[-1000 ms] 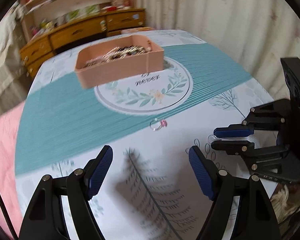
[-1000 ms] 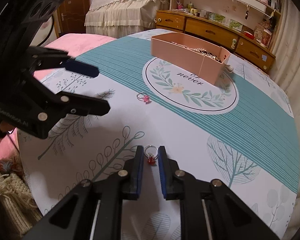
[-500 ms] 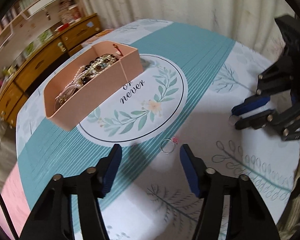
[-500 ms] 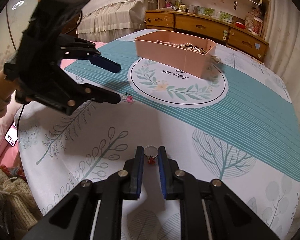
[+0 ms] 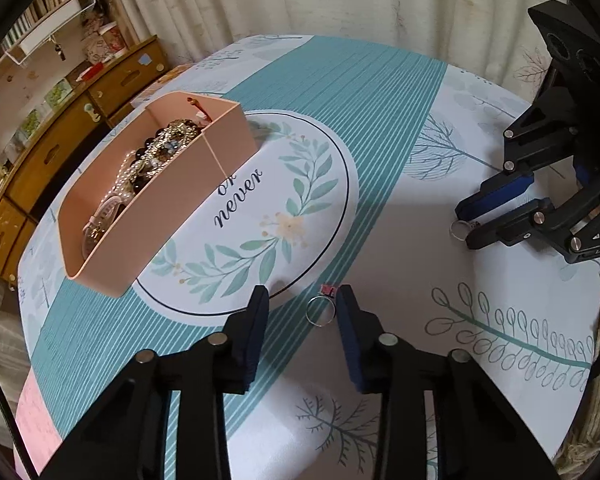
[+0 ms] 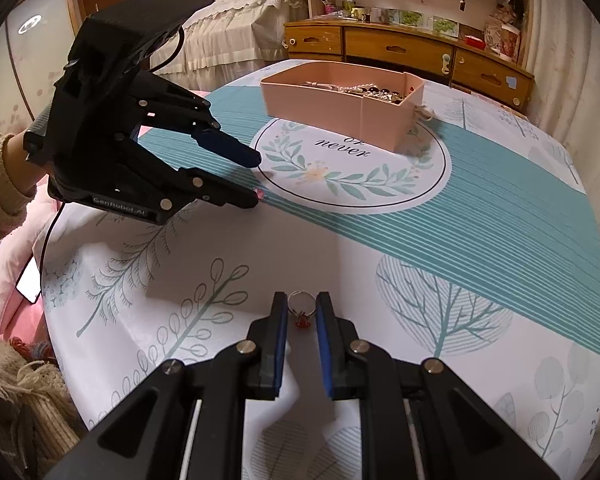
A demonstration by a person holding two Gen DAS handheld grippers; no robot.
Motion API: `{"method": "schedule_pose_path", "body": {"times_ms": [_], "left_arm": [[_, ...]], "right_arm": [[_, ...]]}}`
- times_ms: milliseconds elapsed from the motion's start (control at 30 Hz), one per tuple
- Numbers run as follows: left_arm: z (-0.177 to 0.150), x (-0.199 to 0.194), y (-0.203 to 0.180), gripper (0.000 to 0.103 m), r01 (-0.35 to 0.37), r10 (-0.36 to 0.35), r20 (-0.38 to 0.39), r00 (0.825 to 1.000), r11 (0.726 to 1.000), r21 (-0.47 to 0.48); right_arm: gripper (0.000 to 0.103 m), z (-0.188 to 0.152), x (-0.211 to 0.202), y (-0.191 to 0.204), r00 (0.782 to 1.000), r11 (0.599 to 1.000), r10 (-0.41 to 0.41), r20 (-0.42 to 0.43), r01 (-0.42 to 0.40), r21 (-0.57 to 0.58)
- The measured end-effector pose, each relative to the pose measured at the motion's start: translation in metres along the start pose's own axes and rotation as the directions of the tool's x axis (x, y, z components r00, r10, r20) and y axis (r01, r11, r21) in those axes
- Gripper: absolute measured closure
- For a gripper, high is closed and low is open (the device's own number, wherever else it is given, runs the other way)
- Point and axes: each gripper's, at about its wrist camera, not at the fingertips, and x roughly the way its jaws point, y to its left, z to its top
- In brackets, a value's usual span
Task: Organize jewelry
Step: 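Grasp the red-gem ring with the right tool while the left tool approaches the pink ring, then grasp the pink-gem ring with the left tool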
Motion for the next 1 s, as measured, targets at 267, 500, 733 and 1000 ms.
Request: {"method": "schedule_pose_path", "body": {"times_ms": [267, 500, 733, 1000], "left_arm": [[0.002, 0.001, -0.001, 0.091, 0.059, -0.059, -0.014, 0.998, 0.998, -0.021], [0.000, -0.003, 0.000, 0.098, 0.052, -0.052, 0.000, 0.999, 0.997, -0.055], [0.000, -0.024, 0.011, 0.098, 0.036, -0.032, 0.046, 0.998, 0.995, -0.092], [-0.004, -0.015, 0.009, 0.090, 0.052, -0.053, -0.007, 0.999, 0.997, -0.062]], "right_arm": [[0.089, 0.001, 0.000, -0.003, 1.000, 1.000, 0.013, -0.001, -0.013, 0.027], [0.089, 0.008, -0.005, -0.004, 1.000, 0.999, 0.014, 0.015, -0.015, 0.034], [0.089, 0.034, -0.017, -0.001, 0.999, 1.000, 0.013, 0.053, -0.014, 0.016], [0.089, 0.045, -0.022, 0.007, 0.997, 1.000, 0.020, 0.075, -0.020, -0.007]]}}
